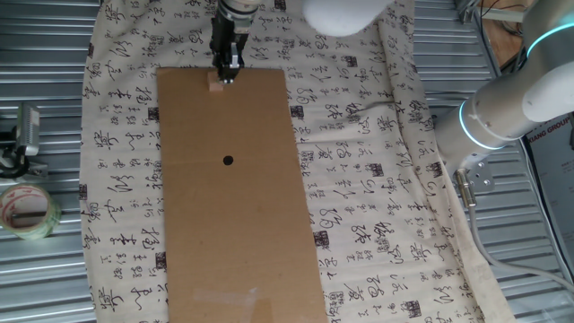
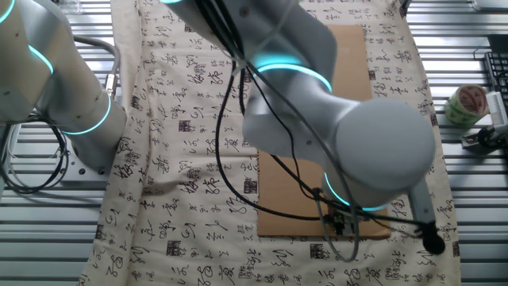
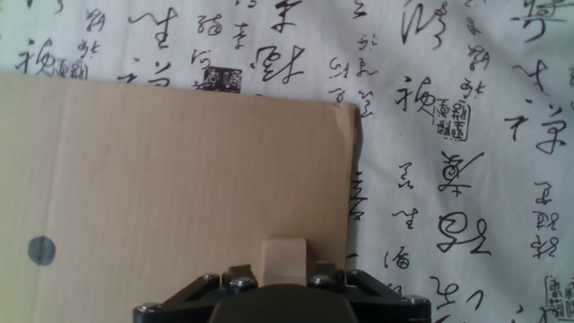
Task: Grab the block and place it at the designated location
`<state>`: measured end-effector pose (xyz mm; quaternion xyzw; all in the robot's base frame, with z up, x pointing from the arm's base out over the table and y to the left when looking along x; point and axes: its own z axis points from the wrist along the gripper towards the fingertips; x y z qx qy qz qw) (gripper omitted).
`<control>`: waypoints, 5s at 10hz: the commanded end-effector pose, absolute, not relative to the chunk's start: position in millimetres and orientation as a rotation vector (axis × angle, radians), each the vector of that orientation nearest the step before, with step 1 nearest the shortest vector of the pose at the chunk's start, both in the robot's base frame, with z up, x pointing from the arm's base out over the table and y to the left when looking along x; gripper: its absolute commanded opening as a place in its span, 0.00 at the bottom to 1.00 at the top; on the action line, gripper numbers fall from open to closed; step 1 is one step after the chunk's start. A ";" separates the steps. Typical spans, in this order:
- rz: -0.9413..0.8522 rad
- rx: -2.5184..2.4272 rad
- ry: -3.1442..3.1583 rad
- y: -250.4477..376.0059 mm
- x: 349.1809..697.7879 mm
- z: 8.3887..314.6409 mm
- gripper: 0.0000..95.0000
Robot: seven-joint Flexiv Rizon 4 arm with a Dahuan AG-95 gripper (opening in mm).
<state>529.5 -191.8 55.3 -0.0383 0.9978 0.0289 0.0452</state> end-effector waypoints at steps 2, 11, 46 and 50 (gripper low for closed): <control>0.123 -0.084 3.050 -191.6 530.4 54.6 0.20; 0.115 -0.120 3.044 -191.9 530.2 54.0 0.40; 0.062 -0.085 3.040 -190.6 526.1 42.8 0.40; 0.055 -0.089 3.041 -190.7 526.1 42.9 0.40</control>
